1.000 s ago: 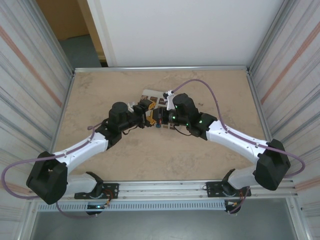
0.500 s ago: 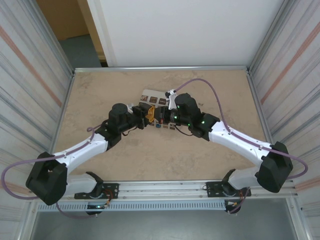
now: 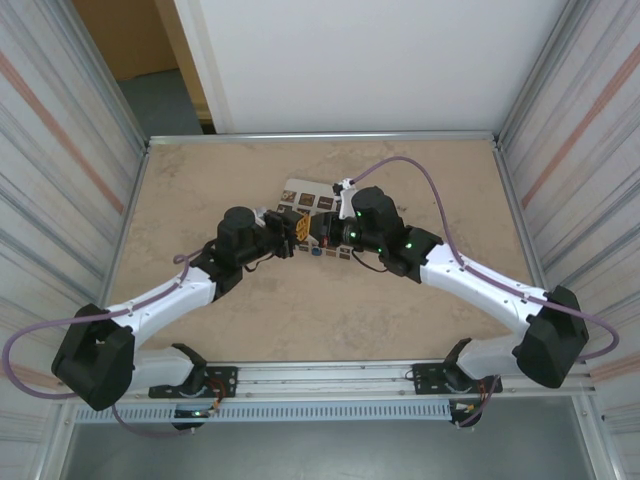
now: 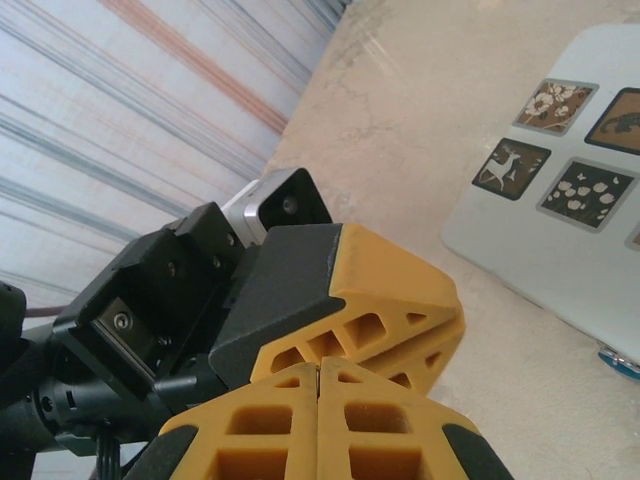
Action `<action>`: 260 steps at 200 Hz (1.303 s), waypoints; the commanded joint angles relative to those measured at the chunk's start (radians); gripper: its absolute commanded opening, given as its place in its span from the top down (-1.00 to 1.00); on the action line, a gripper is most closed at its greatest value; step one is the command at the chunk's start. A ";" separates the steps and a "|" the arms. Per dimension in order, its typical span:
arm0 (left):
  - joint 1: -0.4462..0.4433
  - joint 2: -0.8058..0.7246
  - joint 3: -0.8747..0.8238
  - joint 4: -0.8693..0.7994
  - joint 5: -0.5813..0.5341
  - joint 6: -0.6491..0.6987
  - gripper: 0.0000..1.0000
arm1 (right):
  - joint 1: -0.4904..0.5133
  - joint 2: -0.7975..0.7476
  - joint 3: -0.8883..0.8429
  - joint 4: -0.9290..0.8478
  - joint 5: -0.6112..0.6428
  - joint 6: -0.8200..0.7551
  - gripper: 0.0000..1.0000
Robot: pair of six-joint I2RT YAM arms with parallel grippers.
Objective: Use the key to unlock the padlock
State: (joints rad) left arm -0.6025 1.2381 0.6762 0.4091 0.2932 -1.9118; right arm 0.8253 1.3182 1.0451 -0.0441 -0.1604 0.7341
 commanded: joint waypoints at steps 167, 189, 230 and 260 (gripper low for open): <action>0.022 -0.090 0.266 -0.065 0.105 1.117 1.00 | -0.178 -0.137 -0.101 0.292 -0.377 0.192 0.00; 0.013 -0.074 0.261 0.010 0.145 1.144 1.00 | -0.168 -0.124 -0.109 0.361 -0.392 0.206 0.02; 0.005 -0.058 0.245 0.070 0.164 1.145 1.00 | -0.140 -0.097 -0.098 0.393 -0.396 0.202 0.07; 0.003 -0.055 0.241 0.079 0.168 1.133 1.00 | -0.124 -0.076 -0.088 0.397 -0.394 0.200 0.14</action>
State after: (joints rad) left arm -0.5961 1.1809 0.9207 0.4278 0.4305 -0.8078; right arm 0.6888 1.2274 0.9459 0.3080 -0.5323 0.9169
